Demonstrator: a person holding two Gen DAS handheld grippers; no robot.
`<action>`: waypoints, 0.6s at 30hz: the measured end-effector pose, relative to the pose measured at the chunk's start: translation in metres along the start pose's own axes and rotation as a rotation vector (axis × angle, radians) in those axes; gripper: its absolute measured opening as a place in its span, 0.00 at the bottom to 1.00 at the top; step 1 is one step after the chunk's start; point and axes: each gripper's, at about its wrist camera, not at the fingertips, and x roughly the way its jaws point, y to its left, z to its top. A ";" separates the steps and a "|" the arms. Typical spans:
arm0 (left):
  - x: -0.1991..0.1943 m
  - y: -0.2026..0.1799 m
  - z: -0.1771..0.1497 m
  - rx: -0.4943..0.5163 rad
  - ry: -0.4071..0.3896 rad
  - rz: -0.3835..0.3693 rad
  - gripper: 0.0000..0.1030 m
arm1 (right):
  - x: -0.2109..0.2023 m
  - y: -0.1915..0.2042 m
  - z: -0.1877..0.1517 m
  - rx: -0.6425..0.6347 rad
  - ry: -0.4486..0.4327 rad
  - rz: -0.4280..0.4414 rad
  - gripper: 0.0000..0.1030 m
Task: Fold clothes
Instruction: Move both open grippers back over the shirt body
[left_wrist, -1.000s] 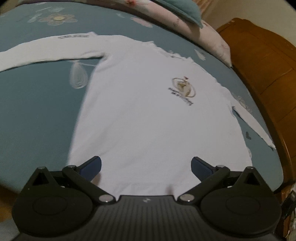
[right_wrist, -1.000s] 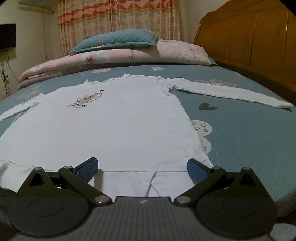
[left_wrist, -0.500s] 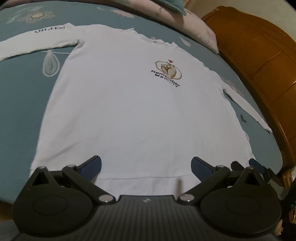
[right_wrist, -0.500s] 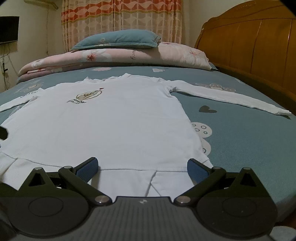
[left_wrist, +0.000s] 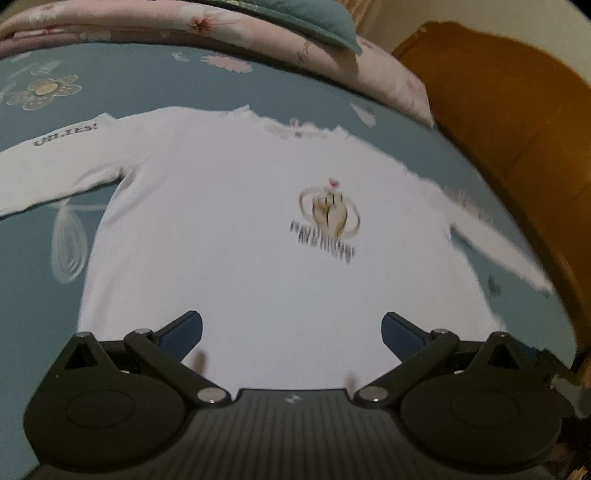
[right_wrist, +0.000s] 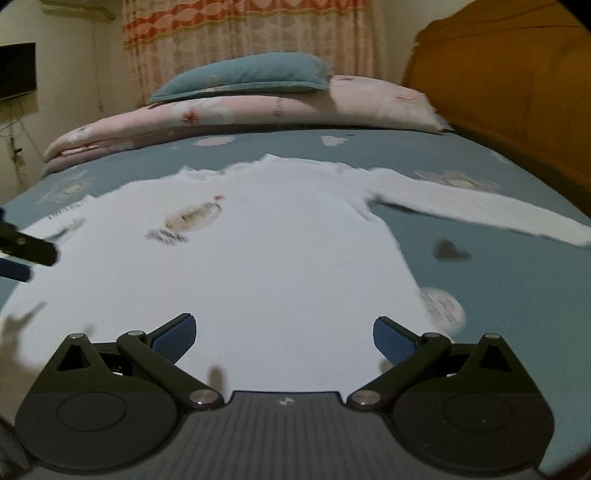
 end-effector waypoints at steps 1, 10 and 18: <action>0.005 0.003 0.007 -0.007 -0.001 -0.006 0.99 | 0.008 0.003 0.010 -0.008 -0.001 -0.002 1.00; 0.046 0.040 0.029 -0.112 0.025 -0.001 0.99 | 0.109 0.064 0.074 -0.190 0.109 0.098 1.00; 0.041 0.056 0.023 -0.103 0.009 -0.020 0.99 | 0.125 0.066 0.053 -0.246 0.153 0.078 1.00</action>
